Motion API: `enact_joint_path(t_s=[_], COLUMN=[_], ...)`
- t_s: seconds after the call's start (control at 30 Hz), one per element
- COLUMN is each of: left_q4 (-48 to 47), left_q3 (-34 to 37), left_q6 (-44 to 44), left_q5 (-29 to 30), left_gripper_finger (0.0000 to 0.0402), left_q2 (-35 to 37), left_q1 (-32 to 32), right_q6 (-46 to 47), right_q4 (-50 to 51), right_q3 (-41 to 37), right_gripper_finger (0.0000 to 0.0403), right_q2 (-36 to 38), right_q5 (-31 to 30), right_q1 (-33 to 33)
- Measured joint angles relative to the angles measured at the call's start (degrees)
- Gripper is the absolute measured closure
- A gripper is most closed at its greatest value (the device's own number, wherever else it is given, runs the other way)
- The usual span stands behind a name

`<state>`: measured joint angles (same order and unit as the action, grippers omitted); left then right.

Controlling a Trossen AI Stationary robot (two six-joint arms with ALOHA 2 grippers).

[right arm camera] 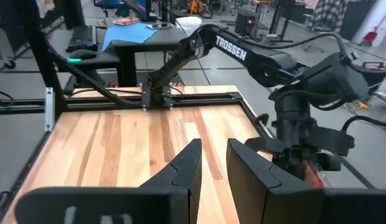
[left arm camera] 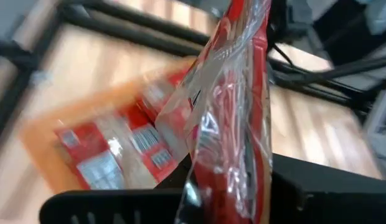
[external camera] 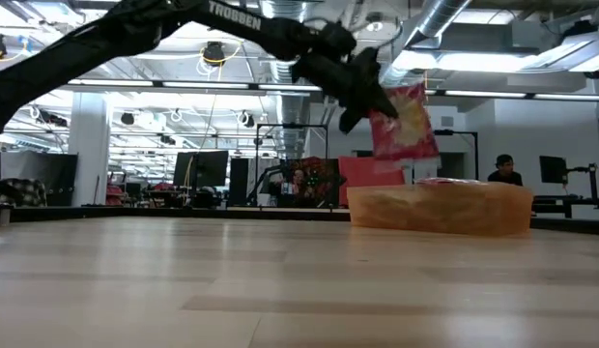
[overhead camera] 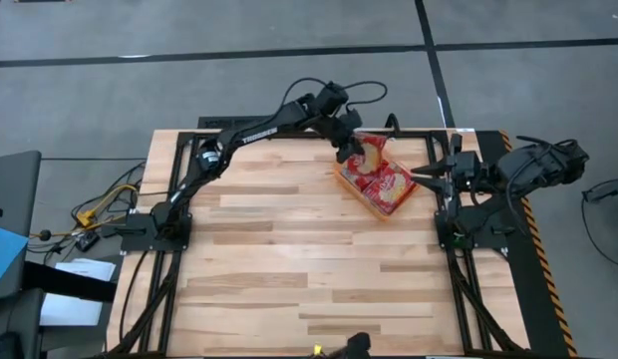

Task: Sort popcorn bags into baskets
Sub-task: Put the popcorn bag into the orange transparent bin

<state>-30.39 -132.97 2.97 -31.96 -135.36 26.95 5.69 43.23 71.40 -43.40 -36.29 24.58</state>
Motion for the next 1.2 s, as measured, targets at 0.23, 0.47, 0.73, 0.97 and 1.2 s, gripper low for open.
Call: enact_joint_path(t_s=[0.23, 0.47, 0.73, 0.97, 1.2], left_q4=[-5.0, -4.7, -4.7, -1.2, 2.8], left_q3=[0.1, 0.1, 0.1, 0.1, 0.1], left_q6=[-2.2, -7.5, -9.8, -9.9, -10.1], left_q5=[-1.6, 3.1, 4.4, 10.5, 6.8], left_gripper_finger=[0.0389, 0.0381, 0.0280, 0.0193, 0.0196], left_q2=[-2.7, -2.6, -2.6, -2.6, -2.6], left_q1=[1.7, 1.3, 0.5, 0.3, 0.4], right_q6=[0.4, 0.4, 0.5, 0.4, 0.3], right_q4=[1.6, 1.8, 3.2, 3.2, 3.2], right_q3=[0.0, 0.0, 0.0, 0.0, 0.0], right_gripper_finger=[0.0305, 0.0305, 0.0305, 0.0305, 0.0305], right_q2=[0.0, 0.0, 0.0, 0.0, 0.0], right_q5=[-4.4, -6.0, -6.0, -6.0, -6.0], right_q1=[0.0, 0.0, 0.0, 0.0, 0.0])
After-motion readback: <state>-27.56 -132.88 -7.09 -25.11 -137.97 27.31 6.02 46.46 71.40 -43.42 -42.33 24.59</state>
